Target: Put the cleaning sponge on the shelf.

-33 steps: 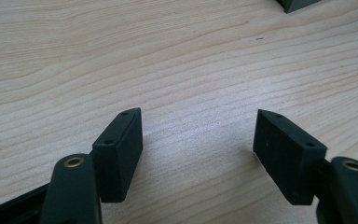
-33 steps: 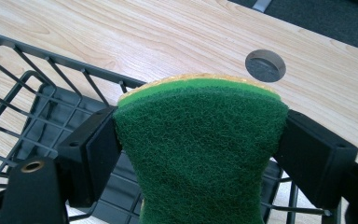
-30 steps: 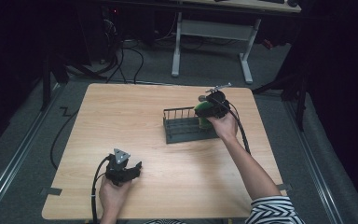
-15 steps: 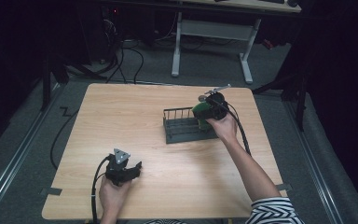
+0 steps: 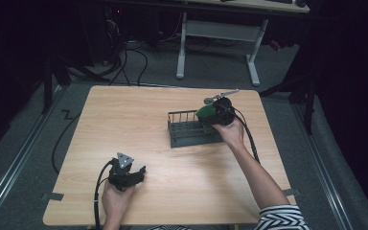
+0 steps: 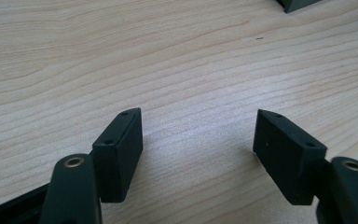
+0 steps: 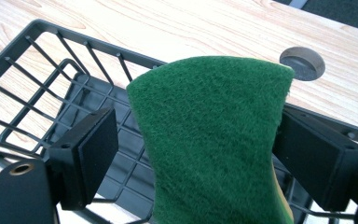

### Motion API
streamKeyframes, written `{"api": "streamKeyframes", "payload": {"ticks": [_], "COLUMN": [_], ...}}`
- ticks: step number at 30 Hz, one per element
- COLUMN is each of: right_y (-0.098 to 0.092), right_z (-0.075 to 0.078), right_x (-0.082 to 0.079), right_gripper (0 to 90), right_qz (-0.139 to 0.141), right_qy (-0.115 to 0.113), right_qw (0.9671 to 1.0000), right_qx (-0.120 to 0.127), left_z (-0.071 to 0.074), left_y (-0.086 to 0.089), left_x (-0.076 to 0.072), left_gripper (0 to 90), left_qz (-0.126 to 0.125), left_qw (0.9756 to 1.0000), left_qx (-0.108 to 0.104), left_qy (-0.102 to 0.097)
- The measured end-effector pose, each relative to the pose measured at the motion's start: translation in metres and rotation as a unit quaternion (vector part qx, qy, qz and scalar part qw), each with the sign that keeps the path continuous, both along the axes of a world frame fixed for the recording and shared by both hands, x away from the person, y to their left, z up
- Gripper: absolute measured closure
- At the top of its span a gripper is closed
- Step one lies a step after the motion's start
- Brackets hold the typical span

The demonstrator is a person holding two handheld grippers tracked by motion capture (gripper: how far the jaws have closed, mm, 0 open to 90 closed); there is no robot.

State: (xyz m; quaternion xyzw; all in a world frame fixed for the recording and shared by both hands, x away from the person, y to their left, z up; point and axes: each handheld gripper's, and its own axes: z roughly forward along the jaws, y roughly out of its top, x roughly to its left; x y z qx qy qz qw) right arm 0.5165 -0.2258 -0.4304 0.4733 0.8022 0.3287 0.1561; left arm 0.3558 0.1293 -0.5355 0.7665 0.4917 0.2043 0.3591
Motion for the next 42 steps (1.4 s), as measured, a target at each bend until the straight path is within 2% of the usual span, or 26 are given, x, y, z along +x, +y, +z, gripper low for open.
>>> {"api": "streamKeyframes", "payload": {"ticks": [12, 16, 19, 22, 29, 38, 42], "right_y": [-0.021, -0.026, -0.035, -0.047, -0.064, -0.086, -0.093], "right_z": [0.014, 0.016, 0.019, 0.022, 0.029, 0.033, 0.033], "right_x": [-0.017, -0.024, -0.031, -0.042, -0.057, -0.081, -0.091], "right_gripper": [23.2, 26.9, 27.1, 28.2, 29.1, 31.3, 31.2], "right_qz": [-0.014, -0.028, -0.035, -0.041, -0.051, -0.059, -0.060], "right_qy": [-0.033, -0.043, -0.045, -0.056, -0.061, -0.060, -0.051], "right_qw": [0.9990, 0.9984, 0.9982, 0.9973, 0.9965, 0.9954, 0.9960], "right_qx": [0.028, 0.021, 0.023, 0.024, 0.027, 0.046, 0.041], "left_z": [0.000, 0.000, 0.000, 0.000, 0.000, 0.000, 0.000], "left_y": [0.000, -0.001, -0.001, -0.001, -0.001, -0.002, -0.002], "left_x": [0.000, 0.000, 0.000, 0.000, 0.000, 0.000, 0.000], "left_gripper": [33.4, 33.4, 33.4, 33.3, 33.2, 33.1, 33.1], "left_qz": [0.000, -0.001, -0.001, -0.002, -0.002, -0.002, -0.002], "left_qw": [1.0000, 1.0000, 1.0000, 1.0000, 1.0000, 1.0000, 1.0000], "left_qx": [0.001, 0.003, 0.003, 0.004, 0.006, 0.007, 0.007], "left_qy": [0.000, -0.001, -0.001, -0.001, -0.001, -0.001, -0.001]}}
